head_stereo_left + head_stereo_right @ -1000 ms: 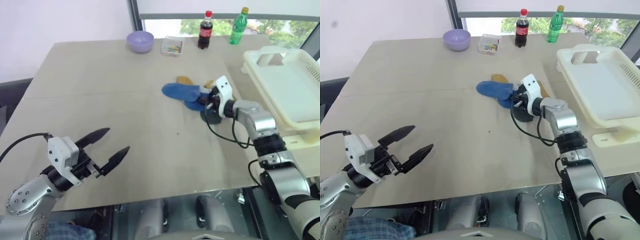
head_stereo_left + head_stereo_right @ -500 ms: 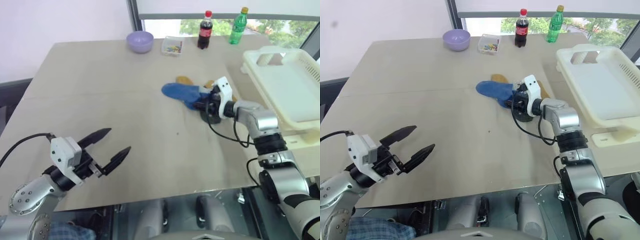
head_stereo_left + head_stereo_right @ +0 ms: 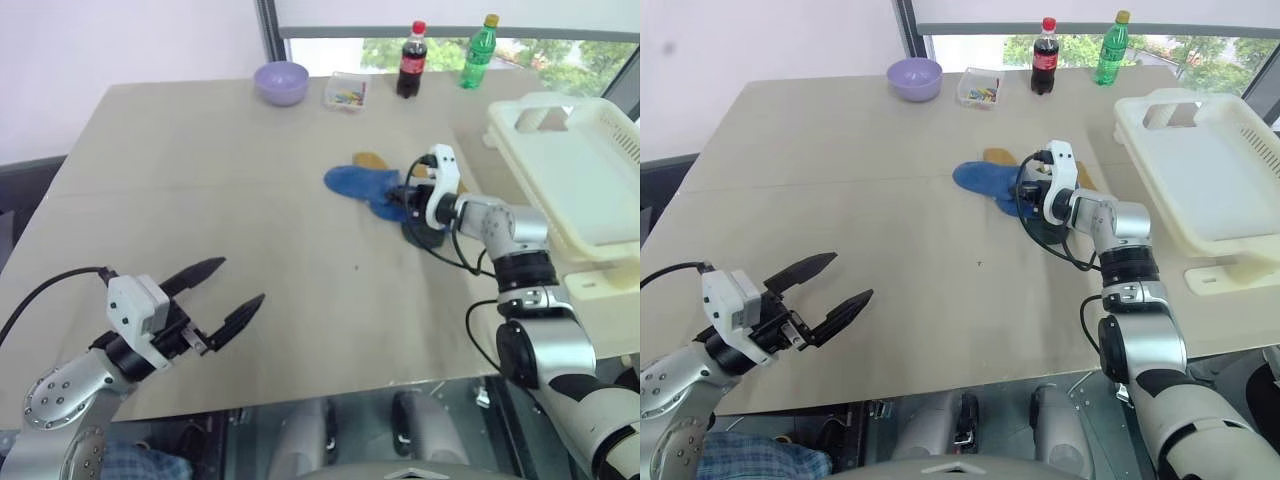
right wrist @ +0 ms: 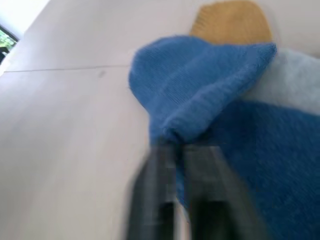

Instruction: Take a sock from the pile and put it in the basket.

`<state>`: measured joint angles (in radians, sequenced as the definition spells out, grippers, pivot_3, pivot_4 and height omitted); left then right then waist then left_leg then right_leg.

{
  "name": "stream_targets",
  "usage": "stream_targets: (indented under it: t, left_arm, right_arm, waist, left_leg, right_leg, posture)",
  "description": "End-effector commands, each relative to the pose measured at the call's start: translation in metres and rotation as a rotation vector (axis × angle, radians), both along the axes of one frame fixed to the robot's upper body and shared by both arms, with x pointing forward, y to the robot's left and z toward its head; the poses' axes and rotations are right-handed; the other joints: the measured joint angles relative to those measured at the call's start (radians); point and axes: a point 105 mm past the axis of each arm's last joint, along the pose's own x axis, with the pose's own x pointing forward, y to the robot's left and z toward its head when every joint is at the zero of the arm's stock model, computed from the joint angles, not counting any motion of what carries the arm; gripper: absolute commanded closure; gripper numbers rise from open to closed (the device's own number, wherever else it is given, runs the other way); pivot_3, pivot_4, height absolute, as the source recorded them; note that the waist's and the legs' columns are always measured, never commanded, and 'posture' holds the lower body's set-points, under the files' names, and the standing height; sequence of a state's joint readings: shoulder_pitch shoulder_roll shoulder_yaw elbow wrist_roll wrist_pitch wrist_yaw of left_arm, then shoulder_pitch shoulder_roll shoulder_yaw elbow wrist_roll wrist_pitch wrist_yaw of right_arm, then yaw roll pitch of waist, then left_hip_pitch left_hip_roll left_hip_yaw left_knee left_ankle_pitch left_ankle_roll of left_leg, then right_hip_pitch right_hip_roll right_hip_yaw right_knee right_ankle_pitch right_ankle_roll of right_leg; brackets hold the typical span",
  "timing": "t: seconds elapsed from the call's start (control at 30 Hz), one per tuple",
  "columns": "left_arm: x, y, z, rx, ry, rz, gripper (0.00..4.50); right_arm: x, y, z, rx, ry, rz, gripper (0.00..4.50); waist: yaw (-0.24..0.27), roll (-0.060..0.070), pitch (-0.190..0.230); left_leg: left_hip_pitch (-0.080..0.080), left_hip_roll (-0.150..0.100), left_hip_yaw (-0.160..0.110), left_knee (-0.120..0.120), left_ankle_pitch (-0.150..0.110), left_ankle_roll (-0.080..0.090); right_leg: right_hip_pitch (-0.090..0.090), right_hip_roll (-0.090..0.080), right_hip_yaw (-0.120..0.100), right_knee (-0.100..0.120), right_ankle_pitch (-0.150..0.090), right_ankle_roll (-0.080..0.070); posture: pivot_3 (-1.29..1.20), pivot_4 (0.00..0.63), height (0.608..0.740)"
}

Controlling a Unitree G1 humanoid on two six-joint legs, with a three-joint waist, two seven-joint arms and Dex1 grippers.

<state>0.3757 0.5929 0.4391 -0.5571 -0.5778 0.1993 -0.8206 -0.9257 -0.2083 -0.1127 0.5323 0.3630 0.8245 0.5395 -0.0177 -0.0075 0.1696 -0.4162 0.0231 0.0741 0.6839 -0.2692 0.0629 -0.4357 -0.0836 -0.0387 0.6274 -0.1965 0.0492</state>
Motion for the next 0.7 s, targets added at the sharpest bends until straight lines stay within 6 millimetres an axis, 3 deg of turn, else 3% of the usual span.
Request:
stream_targets:
  t: [0.03, 0.17, 0.27, 0.6, 0.7]
  left_arm:
    - [-0.003, -0.003, 0.005, 0.012, -0.035, -0.008, 0.0]
    - [-0.002, -0.003, 0.005, 0.017, -0.032, -0.017, 0.0]
    - [0.0, -0.003, 0.004, 0.025, -0.028, -0.03, 0.0]
    - [0.004, -0.004, 0.003, 0.038, -0.018, -0.061, 0.0]
    - [0.003, -0.004, 0.003, 0.041, -0.011, -0.069, 0.0]
  right_arm:
    - [-0.003, 0.007, 0.021, -0.004, -0.093, 0.061, 4.4]
    - [-0.041, 0.034, 0.032, 0.052, -0.076, 0.283, 4.4]
    - [-0.067, 0.04, 0.025, 0.043, -0.024, 0.389, 4.4]
    - [-0.131, 0.009, -0.017, -0.061, 0.209, 0.546, 4.4]
    - [-0.147, -0.01, -0.035, -0.129, 0.248, 0.522, 4.4]
  waist:
    - [0.0, 0.0, 0.0]
    - [0.001, 0.0, 0.0]
    - [0.002, 0.0, 0.0]
    - [0.004, 0.0, 0.0]
    - [0.003, 0.0, 0.0]
  left_leg:
    - [0.0, 0.0, 0.0, 0.0, 0.0, 0.0]
    - [0.0, 0.0, 0.0, 0.0, 0.0, 0.0]
    - [0.0, 0.001, 0.0, 0.0, 0.0, 0.001]
    - [0.0, 0.0, -0.001, 0.0, -0.002, 0.003]
    - [0.0, 0.0, -0.001, 0.0, -0.002, 0.004]
  right_leg:
    - [0.0, 0.0, 0.0, 0.0, 0.0, 0.0]
    - [-0.001, 0.0, 0.0, 0.0, 0.0, 0.001]
    - [0.0, 0.0, 0.0, 0.0, 0.001, 0.001]
    - [0.0, -0.001, 0.0, 0.0, -0.001, -0.003]
    - [0.0, -0.001, 0.0, 0.0, -0.002, -0.003]
  posture:
    - [0.0, 0.15, 0.733]
    - [0.0, 0.15, 0.733]
    - [0.0, 0.15, 0.733]
    - [0.0, 0.15, 0.733]
    - [0.0, 0.15, 0.733]
